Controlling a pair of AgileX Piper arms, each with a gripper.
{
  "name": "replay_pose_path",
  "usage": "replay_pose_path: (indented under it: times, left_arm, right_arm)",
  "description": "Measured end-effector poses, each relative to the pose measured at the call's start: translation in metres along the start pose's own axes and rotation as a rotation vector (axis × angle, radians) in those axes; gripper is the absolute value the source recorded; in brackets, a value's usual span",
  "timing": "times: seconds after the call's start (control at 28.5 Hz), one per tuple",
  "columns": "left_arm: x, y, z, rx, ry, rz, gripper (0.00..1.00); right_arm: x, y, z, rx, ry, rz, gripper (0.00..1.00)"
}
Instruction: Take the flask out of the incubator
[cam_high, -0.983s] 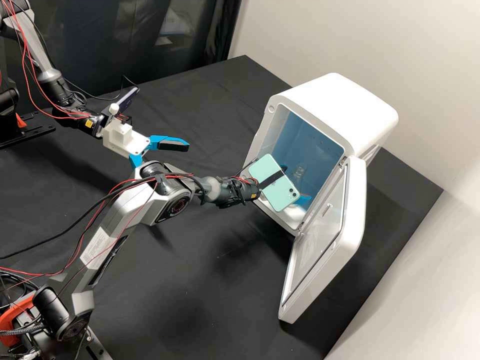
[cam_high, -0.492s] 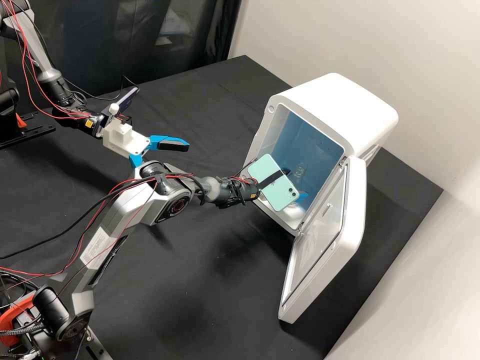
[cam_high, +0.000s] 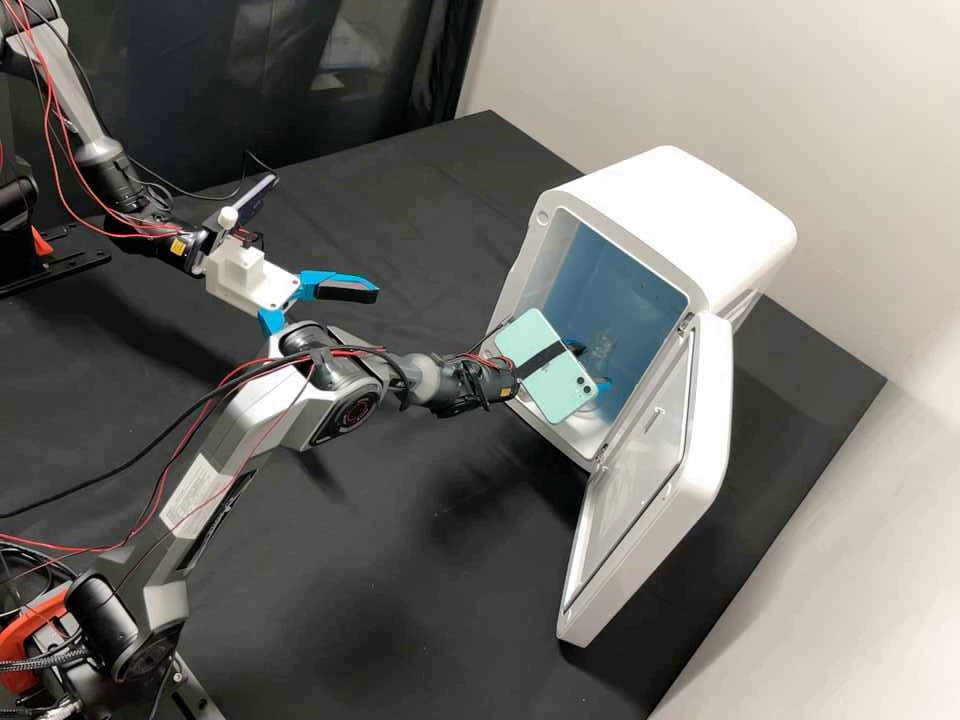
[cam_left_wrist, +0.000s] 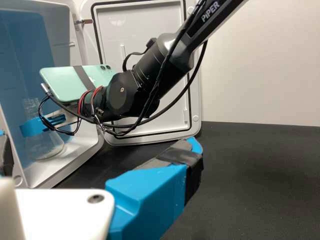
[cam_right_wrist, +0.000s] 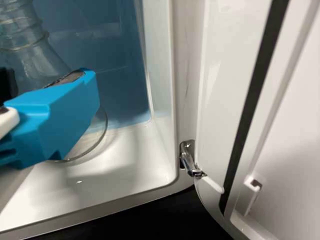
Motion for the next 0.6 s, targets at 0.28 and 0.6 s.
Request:
replay_pose_path:
  times: [0.28,0.6]
  left_arm:
    - [0.0,0.0,0.0,0.0,0.0,0.0,1.0]
    - [0.0,0.0,0.0,0.0,0.0,0.0,1.0]
  right_arm:
    - [0.0,0.0002,-0.0004,-0.006,0.005,0.002,0.0]
    - [-0.0016,0.0007,-0.0013,-0.012,0.009,-0.001,1.0]
